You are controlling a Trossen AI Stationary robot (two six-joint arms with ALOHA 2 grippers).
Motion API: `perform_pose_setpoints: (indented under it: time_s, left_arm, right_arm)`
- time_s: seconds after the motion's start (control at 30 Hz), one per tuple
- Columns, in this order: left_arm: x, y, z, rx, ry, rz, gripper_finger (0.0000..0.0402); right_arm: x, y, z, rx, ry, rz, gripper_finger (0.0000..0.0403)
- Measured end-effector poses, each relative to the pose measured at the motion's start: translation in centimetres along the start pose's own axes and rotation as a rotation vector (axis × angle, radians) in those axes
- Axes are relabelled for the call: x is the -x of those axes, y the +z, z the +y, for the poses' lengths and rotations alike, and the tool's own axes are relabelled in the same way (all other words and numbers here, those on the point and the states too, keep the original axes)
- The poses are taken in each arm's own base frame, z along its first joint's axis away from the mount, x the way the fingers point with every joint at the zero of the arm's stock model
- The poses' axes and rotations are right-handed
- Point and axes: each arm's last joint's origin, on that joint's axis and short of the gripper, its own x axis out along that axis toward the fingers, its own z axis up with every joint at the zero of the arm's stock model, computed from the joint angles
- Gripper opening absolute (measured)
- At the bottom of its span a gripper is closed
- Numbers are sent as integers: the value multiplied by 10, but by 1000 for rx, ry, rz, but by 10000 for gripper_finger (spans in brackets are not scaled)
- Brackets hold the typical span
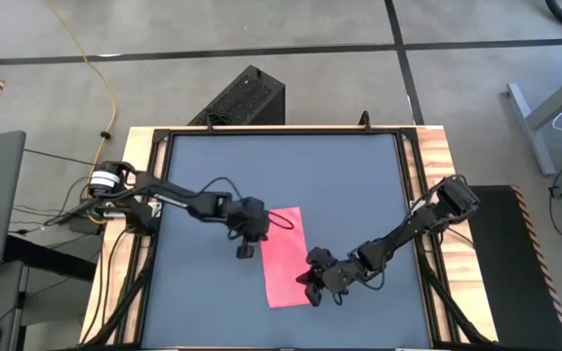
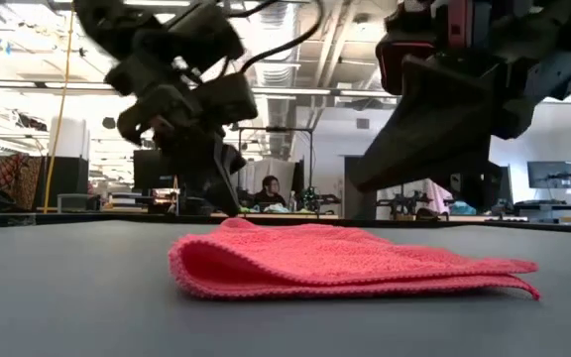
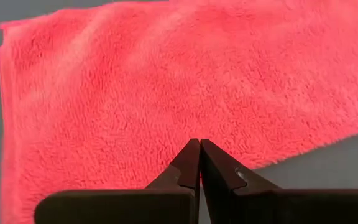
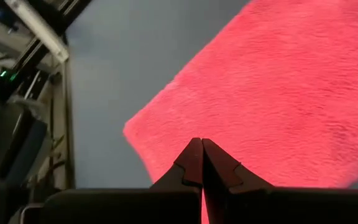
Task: Roll towel
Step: Fold the pink towel
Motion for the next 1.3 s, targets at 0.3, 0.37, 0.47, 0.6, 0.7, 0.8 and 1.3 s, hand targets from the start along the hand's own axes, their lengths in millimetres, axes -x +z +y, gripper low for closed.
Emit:
perform_pose_setpoints:
  time_s: [0.3,0.37,0.47,0.6,0.7,0.8,1.3]
  left_arm:
    - [-2,-14,6,66,28,-78,0]
    - [-1,-12,10,63,41,-87,0]
    - [0,-13,17,64,74,-86,0]
    - [2,-13,26,83,94,-88,0]
    - [3,-14,30,95,104,-82,0]
    - [2,-18,31,114,80,-39,0]
    - [0,-37,-8,143,-325,190,0]
  right_arm:
    - [5,-15,7,13,69,131,21]
    - [5,-15,6,14,61,143,21]
    - [3,-13,2,13,48,166,21]
    - [-3,-13,-6,8,43,238,21]
    - [-11,-17,-14,-6,35,296,20]
    - [-14,-18,-20,-28,3,337,20]
    - [28,55,-81,53,-343,534,20]
